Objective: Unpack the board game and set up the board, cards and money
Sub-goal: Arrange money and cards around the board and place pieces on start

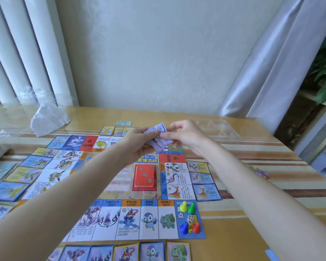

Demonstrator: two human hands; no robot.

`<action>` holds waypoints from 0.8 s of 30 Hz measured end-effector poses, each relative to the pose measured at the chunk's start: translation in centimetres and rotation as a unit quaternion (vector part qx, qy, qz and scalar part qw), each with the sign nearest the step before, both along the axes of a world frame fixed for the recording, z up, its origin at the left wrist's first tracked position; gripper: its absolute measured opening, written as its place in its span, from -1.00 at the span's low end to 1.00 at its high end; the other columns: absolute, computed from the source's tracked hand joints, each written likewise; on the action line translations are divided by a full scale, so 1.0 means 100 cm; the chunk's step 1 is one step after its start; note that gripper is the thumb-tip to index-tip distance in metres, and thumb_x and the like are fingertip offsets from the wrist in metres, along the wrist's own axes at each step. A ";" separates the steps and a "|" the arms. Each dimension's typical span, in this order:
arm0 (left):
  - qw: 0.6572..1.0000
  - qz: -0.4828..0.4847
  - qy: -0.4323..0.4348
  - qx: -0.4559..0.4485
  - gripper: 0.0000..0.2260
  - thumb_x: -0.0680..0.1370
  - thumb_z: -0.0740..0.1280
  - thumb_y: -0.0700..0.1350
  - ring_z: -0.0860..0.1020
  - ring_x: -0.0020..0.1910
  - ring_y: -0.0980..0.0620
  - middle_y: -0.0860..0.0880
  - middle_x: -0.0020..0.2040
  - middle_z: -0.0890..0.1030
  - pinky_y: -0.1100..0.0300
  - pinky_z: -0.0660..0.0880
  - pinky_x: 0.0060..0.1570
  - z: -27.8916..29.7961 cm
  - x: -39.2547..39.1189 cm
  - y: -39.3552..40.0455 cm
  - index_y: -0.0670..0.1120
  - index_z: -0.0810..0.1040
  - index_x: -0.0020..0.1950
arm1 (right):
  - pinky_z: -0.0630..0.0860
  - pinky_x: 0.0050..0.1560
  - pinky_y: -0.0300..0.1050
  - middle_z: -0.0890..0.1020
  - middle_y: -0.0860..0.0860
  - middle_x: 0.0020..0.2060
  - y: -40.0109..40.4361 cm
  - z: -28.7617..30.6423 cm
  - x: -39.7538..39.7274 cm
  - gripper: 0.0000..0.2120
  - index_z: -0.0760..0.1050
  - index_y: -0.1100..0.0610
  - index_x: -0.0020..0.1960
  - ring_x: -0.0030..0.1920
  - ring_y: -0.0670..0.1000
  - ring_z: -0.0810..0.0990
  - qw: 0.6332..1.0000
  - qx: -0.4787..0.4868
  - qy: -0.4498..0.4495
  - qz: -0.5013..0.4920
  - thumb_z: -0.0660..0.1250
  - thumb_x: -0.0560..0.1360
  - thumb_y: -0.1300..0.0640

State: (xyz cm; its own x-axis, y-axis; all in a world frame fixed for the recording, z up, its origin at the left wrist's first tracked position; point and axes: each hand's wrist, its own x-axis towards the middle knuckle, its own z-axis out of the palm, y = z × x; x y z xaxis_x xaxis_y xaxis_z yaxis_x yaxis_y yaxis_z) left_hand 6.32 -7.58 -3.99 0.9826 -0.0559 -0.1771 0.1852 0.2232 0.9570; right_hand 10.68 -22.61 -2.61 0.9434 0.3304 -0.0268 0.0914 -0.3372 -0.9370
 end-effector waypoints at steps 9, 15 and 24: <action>0.992 0.119 -0.001 0.028 -0.90 0.54 0.31 -0.20 0.62 -0.36 0.14 -0.06 -0.18 0.67 0.31 0.57 -0.36 -0.009 0.026 0.097 -0.21 0.55 0.01 | 0.39 -0.19 -0.20 0.57 0.06 -0.18 0.070 -0.007 0.108 -0.82 0.58 0.27 0.07 -0.17 0.00 0.49 0.989 -0.118 -0.077 -0.039 0.34 0.48 0.32; 0.985 0.169 0.018 0.012 -0.91 0.53 0.32 -0.21 0.63 -0.30 0.07 -0.12 -0.14 0.65 0.27 0.59 -0.33 -0.026 0.037 0.139 -0.21 0.54 -0.01 | 0.33 -0.07 -0.25 0.61 0.13 0.09 0.115 -0.030 0.163 -0.81 0.56 0.21 0.08 0.05 0.07 0.55 0.965 -0.234 -0.115 -0.018 0.36 0.46 0.29; 0.982 0.186 0.034 0.026 -0.90 0.53 0.32 -0.21 0.59 -0.45 0.14 -0.13 -0.22 0.59 0.34 0.52 -0.43 -0.035 0.046 0.148 -0.24 0.54 -0.02 | 0.48 0.09 -0.07 0.62 0.09 0.02 0.125 -0.062 0.178 -0.93 0.57 0.16 -0.11 0.11 0.12 0.54 0.929 -0.333 -0.150 -0.057 0.43 0.42 0.21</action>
State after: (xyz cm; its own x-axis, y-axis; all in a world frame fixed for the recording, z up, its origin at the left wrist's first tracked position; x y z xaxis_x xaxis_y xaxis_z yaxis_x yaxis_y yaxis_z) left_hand 10.90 7.20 -7.49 0.9189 0.3160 -0.2360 0.1635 0.2393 0.9571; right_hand 28.53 -10.14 -8.84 0.9695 0.2315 0.0804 0.2423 -0.8564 -0.4559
